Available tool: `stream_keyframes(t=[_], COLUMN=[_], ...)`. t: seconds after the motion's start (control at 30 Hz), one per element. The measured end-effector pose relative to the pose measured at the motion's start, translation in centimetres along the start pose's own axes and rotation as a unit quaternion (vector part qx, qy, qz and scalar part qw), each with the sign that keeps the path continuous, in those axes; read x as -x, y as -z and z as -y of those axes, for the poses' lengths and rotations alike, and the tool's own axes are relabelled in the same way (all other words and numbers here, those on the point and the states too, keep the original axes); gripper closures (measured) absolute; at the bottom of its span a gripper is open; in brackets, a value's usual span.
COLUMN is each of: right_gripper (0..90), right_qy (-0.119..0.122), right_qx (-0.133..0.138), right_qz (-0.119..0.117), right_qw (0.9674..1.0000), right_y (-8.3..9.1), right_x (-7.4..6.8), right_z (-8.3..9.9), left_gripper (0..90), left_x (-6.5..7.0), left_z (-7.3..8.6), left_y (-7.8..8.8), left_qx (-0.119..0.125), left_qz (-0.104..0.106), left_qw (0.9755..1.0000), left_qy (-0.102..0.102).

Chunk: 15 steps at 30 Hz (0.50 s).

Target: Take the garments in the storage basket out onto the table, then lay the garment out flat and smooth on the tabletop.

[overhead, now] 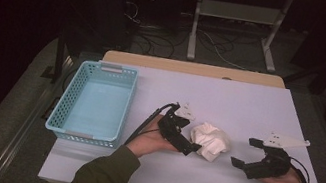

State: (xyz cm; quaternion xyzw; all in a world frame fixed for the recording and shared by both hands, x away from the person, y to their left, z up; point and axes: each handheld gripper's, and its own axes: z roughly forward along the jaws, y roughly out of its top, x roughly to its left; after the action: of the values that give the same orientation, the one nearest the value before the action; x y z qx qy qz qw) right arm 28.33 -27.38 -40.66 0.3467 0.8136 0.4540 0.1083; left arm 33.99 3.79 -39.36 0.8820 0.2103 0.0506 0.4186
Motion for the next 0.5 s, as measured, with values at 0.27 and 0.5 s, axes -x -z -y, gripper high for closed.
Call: stream_keyframes(t=[0.27, 0.5], right_gripper=[0.0, 0.0], right_qy=[-0.001, -0.001], right_qx=[-0.001, -0.001], right_qz=[0.0, -0.002], right_qw=[1.0, 1.0], right_y=[0.1, 0.0], right_x=[-0.1, 0.0], right_z=[0.1, 0.1], left_gripper=[0.0, 0.0], left_x=[-0.2, -0.2], left_z=[0.9, 1.9], left_y=[1.5, 2.3], left_qx=[0.009, 0.013], left_qz=[-0.011, -0.019], left_qw=[0.9999, 0.9997], left_qy=[0.01, 0.011])
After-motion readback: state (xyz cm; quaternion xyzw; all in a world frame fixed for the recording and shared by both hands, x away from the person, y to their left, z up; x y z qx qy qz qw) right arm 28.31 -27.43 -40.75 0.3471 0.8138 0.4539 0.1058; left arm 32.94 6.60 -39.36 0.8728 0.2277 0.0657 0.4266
